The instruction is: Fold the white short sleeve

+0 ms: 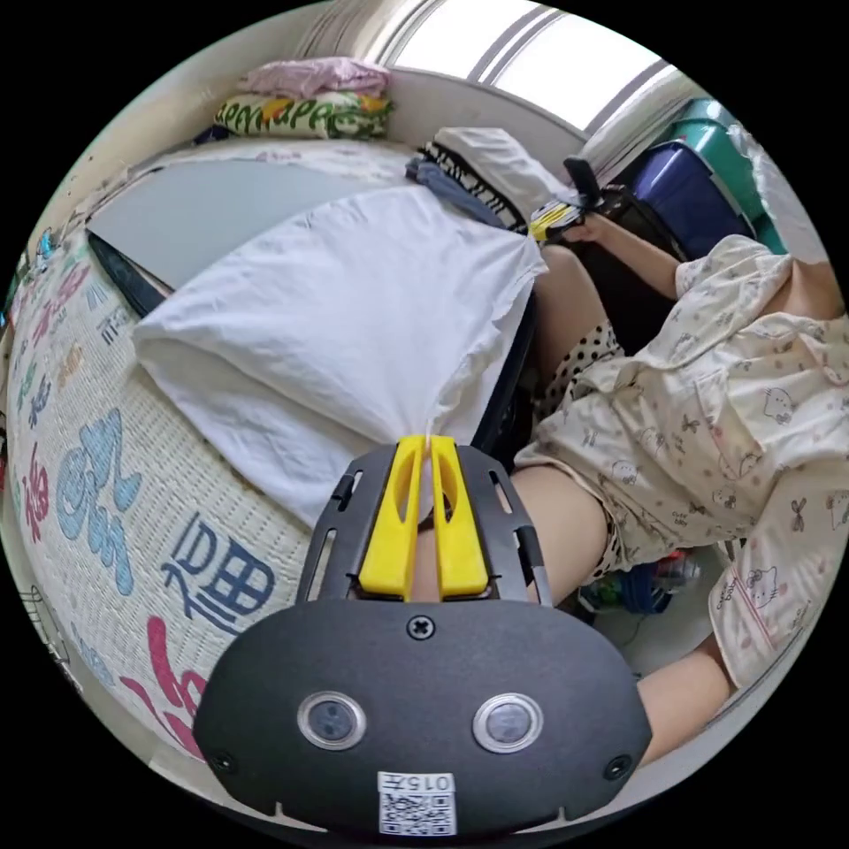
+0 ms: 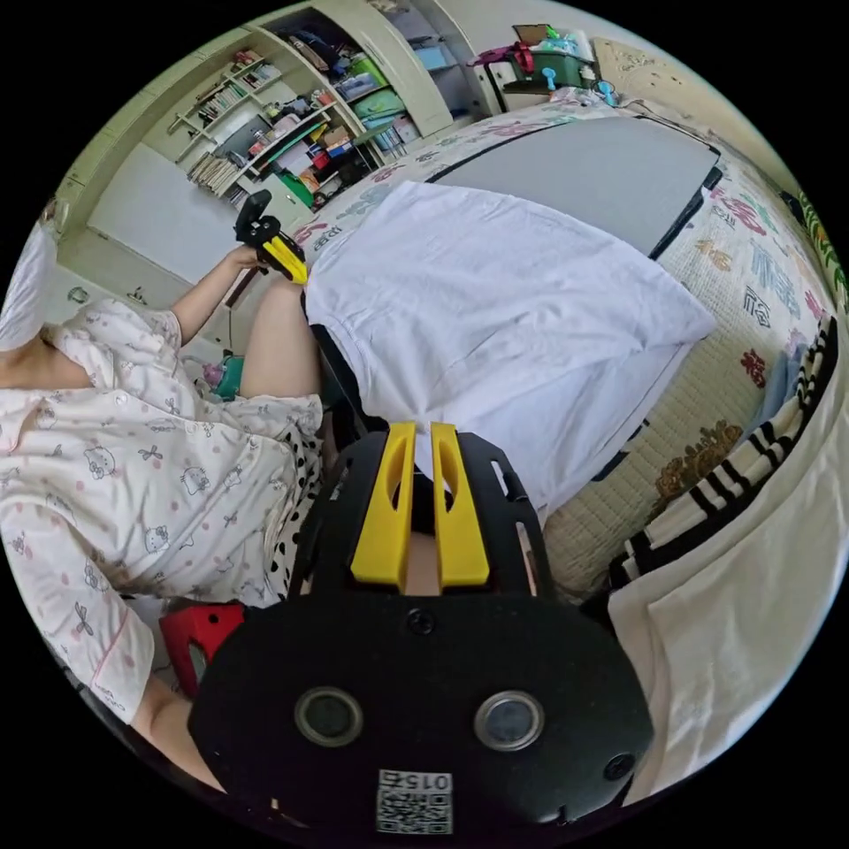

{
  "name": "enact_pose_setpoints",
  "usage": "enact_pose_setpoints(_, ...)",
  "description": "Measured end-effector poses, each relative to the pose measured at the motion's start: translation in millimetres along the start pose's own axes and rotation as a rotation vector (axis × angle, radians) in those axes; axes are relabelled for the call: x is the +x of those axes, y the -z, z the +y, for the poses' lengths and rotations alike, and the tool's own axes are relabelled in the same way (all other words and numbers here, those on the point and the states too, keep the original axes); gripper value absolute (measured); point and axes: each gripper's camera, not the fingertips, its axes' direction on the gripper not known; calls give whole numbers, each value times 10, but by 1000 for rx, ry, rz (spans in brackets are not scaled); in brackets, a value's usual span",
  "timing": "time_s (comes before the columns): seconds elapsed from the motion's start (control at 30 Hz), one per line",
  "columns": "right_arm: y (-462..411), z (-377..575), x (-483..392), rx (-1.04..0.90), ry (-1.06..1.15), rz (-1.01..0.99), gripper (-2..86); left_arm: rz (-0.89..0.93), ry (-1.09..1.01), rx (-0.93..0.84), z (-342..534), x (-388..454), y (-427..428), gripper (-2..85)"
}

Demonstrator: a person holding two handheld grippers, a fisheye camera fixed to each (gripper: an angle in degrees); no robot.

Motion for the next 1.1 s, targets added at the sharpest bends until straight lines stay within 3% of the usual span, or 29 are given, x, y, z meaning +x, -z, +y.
enact_pose_setpoints(0.13, 393, -15, 598, 207, -211, 83, 73, -42, 35, 156, 168, 5, 619, 6)
enact_pose_setpoints(0.23, 482, -93, 1309, 346, -428, 75, 81, -148, 212, 355, 327, -295, 1167, 37)
enact_pose_setpoints(0.3, 434, -205, 1697, 408, -504, 41, 85, -220, 457, 458, 472, -726, 1436, 73)
enact_pose_setpoints(0.53, -66, -783, 2891, 484, -744, 65, 129, -128, 803, 596, 719, -1730, 1636, 112)
enact_pose_setpoints(0.73, -564, -1189, 3446, 438, -754, 31, 79, -38, 870, 591, 812, -2027, 1659, 101)
enact_pose_setpoints(0.8, -656, -1245, 3528, 448, -770, 69, 40, -1, 865, 639, 941, -1989, 1799, 28)
enact_pose_setpoints(1.1, -1131, -1577, 3797, 497, -735, 334, -7, -78, 824, 732, 1377, -1462, 2743, -4)
